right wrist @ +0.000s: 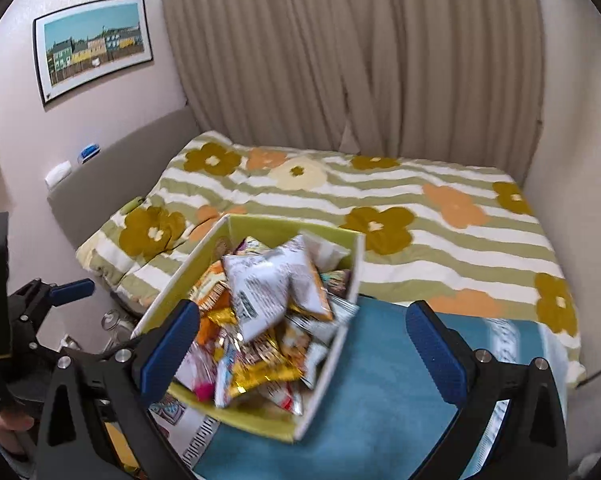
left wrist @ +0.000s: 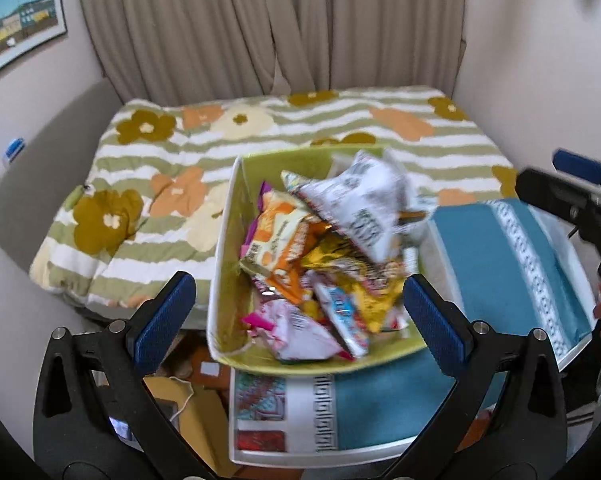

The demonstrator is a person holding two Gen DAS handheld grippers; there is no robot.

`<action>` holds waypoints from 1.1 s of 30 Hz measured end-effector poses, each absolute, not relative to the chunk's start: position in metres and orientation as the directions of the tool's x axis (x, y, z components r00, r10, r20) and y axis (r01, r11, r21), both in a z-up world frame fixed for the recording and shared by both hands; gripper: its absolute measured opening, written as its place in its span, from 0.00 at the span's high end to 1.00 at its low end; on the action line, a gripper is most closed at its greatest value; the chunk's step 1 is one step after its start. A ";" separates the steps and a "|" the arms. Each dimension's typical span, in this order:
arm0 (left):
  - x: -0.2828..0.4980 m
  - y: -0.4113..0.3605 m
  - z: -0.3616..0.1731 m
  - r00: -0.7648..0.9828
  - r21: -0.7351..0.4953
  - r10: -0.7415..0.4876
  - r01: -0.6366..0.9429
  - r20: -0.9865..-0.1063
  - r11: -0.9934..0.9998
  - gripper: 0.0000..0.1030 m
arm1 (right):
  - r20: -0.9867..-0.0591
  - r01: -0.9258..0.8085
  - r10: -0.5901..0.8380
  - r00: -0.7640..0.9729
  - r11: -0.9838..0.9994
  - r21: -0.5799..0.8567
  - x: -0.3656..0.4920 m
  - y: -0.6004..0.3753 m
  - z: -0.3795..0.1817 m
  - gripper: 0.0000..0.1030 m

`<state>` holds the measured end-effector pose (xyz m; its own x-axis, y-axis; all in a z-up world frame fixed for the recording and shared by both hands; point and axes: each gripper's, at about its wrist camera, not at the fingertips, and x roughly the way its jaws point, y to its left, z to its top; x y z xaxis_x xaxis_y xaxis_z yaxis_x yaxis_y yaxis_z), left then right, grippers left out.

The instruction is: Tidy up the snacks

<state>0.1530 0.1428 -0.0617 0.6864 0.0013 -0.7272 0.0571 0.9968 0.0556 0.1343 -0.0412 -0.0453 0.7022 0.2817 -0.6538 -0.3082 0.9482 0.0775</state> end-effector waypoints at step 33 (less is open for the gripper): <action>0.013 0.046 -0.003 0.839 0.021 -0.010 0.025 -0.543 0.999 0.00 | -0.574 -0.004 -0.009 0.819 1.000 -0.022 -0.014 -0.155 -0.007 0.01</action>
<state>0.0127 0.0460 -0.0027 0.8395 -0.0095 -0.5433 0.0247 0.9995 0.0207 -0.0145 -0.1548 -0.0067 0.8188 -0.0093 -0.5740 -0.0041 0.9997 -0.0222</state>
